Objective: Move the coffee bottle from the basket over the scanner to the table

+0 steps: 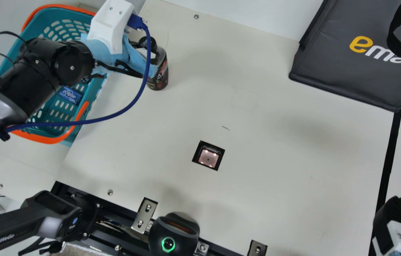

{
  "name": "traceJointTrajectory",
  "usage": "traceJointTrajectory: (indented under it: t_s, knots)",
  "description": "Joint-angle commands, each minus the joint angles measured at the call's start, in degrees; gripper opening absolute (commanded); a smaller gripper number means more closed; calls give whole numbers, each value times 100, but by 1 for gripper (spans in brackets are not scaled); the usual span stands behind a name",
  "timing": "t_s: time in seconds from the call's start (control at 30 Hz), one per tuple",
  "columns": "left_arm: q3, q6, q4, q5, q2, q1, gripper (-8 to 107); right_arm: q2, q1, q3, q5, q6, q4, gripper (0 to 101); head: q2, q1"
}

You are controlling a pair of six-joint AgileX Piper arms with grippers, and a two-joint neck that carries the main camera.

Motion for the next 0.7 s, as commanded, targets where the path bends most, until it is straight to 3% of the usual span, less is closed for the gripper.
traceJointTrajectory:
  t_s: [0.0,0.3,0.67]
  knots:
    - [39,-22,27,-89,11,-29,-8,0,0,0,0,0,0,95,14,-166]
    - [163,7,61,-184,50,-87,22,0,0,0,-7,0,0,95,14,-166]
    - [3,197,-159,238,-116,41,59,0,0,0,-7,0,0,95,14,-166]
